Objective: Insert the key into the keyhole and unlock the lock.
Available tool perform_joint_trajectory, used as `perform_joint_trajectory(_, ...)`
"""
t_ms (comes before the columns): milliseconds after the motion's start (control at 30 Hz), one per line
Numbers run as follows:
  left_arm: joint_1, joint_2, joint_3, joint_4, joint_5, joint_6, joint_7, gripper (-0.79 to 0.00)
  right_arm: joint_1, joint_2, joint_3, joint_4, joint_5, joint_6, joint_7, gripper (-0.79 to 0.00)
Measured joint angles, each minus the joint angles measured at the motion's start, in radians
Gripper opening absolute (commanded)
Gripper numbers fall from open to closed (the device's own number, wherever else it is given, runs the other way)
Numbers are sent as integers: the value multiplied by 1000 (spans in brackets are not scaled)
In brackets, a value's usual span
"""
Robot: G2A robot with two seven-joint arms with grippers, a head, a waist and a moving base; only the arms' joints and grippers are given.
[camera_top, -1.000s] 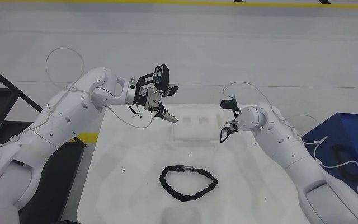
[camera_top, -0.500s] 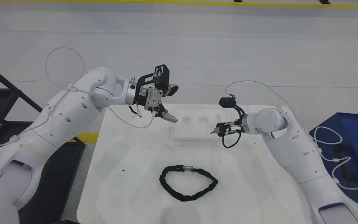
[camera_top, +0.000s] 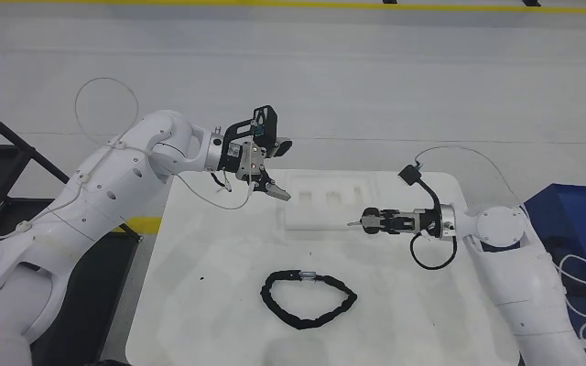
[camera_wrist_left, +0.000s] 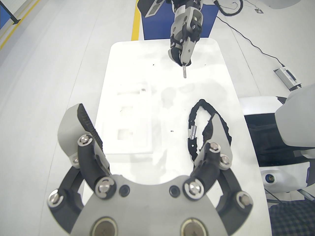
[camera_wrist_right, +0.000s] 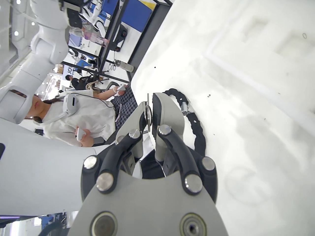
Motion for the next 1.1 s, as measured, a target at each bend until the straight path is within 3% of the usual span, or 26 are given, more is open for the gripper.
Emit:
perform_joint_trajectory(267,0,0,0,0,0,0,0,0,-64,16,67,-37,119,-48,-20,-785)
perform_joint_trajectory(833,2,0,-1,-1,2,3,1,0,-73,19,76,-45,117,-56,-44,-785)
perform_joint_trajectory(1100,103,13,-26,-33,86,71,24,0,-73,19,76,-45,117,-56,-44,-785)
